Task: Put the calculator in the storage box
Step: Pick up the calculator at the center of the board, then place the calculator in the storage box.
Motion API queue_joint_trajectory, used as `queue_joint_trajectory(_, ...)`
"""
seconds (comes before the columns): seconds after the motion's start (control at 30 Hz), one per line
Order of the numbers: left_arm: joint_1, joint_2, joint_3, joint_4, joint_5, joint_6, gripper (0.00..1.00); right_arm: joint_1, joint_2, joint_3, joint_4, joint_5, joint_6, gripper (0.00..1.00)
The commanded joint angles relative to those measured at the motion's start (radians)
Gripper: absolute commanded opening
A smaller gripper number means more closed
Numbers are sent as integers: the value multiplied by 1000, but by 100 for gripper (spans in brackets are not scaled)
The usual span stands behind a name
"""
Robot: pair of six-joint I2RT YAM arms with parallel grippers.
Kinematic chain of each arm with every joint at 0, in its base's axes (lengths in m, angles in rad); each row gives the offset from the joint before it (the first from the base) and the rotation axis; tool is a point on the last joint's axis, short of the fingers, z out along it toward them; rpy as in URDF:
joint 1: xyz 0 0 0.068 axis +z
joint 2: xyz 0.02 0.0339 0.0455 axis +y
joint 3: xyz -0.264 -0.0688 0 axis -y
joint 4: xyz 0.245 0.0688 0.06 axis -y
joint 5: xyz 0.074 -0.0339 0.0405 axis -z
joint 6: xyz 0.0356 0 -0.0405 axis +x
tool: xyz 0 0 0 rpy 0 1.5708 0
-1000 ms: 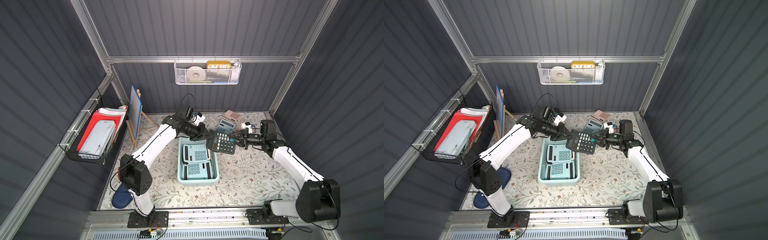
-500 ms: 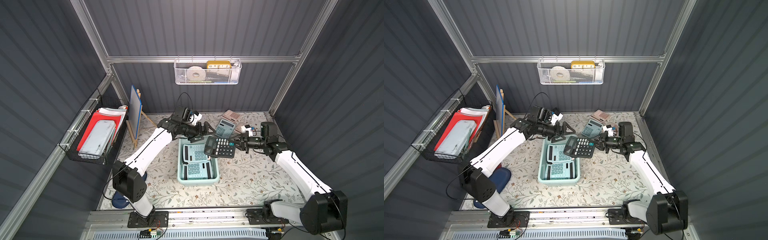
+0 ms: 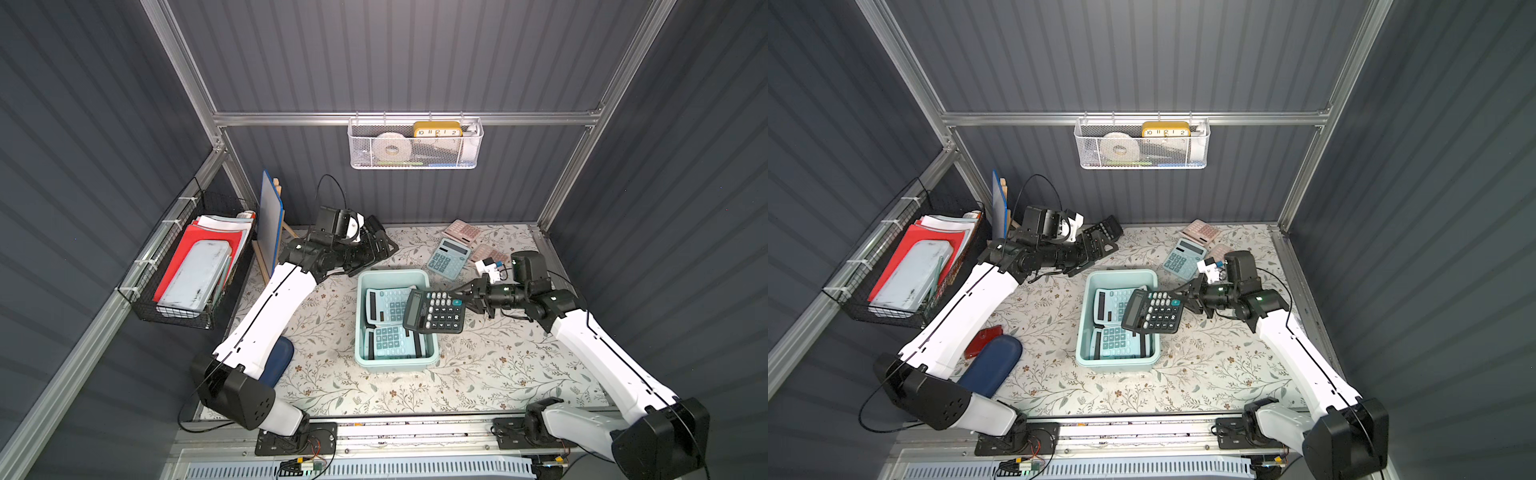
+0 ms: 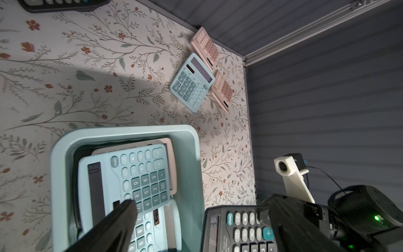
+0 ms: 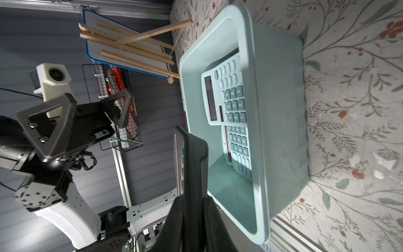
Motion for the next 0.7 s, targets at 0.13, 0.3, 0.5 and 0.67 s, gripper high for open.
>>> queue_joint_trajectory(0.13,13,-25,-48,-63,-85,-24,99,104,100,96,-22,121,-33,0)
queue_joint_trajectory(0.3,15,-42,-87,-61,-88,-29,99,173,168,140,-63,167,-29,0)
queue_joint_trajectory(0.5,18,-68,-131,-54,-102,-36,99,246,240,174,-61,196,-16,0)
queue_joint_trajectory(0.67,18,-79,-151,-44,-103,-41,99,299,311,211,-69,210,-12,0)
